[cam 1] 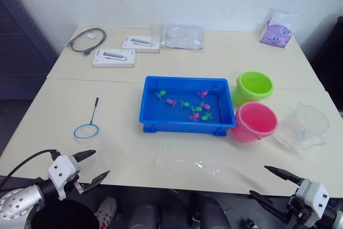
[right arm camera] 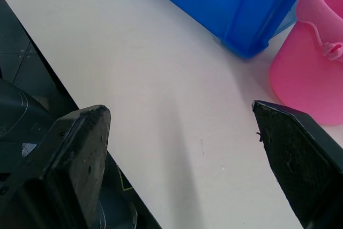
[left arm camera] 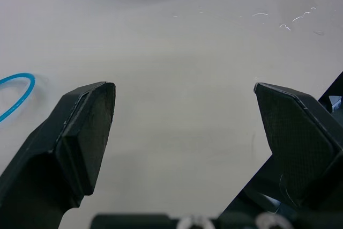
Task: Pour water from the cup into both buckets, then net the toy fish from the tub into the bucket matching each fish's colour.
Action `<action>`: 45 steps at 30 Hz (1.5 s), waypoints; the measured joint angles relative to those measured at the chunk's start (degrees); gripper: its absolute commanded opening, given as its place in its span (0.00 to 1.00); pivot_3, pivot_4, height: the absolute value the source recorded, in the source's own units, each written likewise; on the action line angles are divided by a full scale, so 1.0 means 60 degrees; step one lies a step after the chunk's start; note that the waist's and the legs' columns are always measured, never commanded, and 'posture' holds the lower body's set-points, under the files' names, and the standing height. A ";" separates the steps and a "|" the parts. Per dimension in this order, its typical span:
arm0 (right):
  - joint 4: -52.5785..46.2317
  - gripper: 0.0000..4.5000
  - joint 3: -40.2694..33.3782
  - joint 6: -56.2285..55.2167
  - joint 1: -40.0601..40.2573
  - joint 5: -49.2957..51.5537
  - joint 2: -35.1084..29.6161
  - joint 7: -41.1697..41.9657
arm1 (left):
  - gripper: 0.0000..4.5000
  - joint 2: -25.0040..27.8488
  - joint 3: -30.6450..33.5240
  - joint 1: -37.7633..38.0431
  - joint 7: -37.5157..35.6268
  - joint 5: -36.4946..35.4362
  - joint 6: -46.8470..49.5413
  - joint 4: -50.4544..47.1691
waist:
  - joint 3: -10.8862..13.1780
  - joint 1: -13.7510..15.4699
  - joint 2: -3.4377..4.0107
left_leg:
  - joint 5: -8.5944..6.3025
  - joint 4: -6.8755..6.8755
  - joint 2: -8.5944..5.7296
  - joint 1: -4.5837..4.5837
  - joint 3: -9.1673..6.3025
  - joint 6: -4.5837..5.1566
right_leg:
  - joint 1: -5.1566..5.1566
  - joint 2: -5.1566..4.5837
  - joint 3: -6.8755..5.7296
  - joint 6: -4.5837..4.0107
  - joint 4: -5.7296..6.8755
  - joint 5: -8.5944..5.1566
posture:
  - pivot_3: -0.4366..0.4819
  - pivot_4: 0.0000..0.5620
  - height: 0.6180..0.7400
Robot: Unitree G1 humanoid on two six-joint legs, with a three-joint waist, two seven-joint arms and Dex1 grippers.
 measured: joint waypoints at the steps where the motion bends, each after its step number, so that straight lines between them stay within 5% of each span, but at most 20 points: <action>1: 0.0000 1.00 0.0000 0.0000 0.0000 0.0000 0.0000 0.0000 | 0.99 0.0000 0.0000 0.0000 0.0000 0.0000 0.0000 0.0000 | 0.0000 0.0001 0.0000 | 0.0000 0.0000 0.0000 0.0000 0.0000 0.0000 | 0.0000 0.0000 0.0000 0.0000 0.0000 0.0000 | 0.48 0.27 1.00; 7: -0.0042 1.00 -0.0623 0.0575 -0.0018 0.0558 0.1488 -0.1858 | 0.99 0.0641 -0.0577 -0.0777 -0.0616 -0.1831 0.3359 -0.1160 | -0.0009 0.0054 0.0035 | 0.0007 0.0001 -0.0014 0.0000 -0.0007 -0.0013 | 0.0001 -0.0009 0.0032 -0.0002 0.0012 -0.0001 | 0.48 0.27 1.00; 15: -0.0818 1.00 -0.1955 0.2607 -0.0023 0.1199 0.2363 -0.5004 | 0.99 0.0610 -0.1904 -0.2512 -0.0881 -0.2092 0.4131 -0.2588 | -0.0017 -0.0112 0.0052 | 0.0017 -0.0006 -0.0007 0.0023 0.0011 -0.0039 | -0.0002 0.0012 0.0063 -0.0002 0.0042 -0.0001 | 0.48 0.27 1.00; 25: 0.0075 1.00 -0.1892 0.4256 -0.2677 0.0285 0.2870 -0.7958 | 0.99 0.0274 -0.3273 -0.5002 -0.0748 -0.2353 0.5342 -0.3407 | -0.0021 -0.0236 0.0062 | 0.0053 -0.0007 -0.0013 0.0066 0.0041 -0.0064 | -0.0002 0.0021 0.0105 -0.0011 0.0116 -0.0007 | 0.48 0.27 1.00; 31: 0.0998 1.00 -0.1876 0.4817 -0.4125 -0.0246 0.2726 -0.8966 | 0.99 0.0283 -0.3541 -0.5186 -0.0819 -0.2297 0.5466 -0.3390 | -0.0021 -0.0249 0.0063 | 0.0073 -0.0010 -0.0011 0.0080 0.0059 -0.0073 | -0.0004 0.0036 0.0116 -0.0020 0.0138 -0.0014 | 0.48 0.27 1.00; 45: 0.1663 1.00 -0.1886 0.4572 -0.5064 -0.0849 0.3031 -1.0444 | 0.99 0.0243 -0.3112 -0.5001 -0.0199 -0.2254 0.5479 -0.3350 | -0.0020 -0.0254 0.0062 | 0.0073 -0.0009 -0.0010 0.0081 0.0059 -0.0075 | -0.0004 0.0037 0.0122 -0.0020 0.0142 -0.0015 | 0.48 0.27 1.00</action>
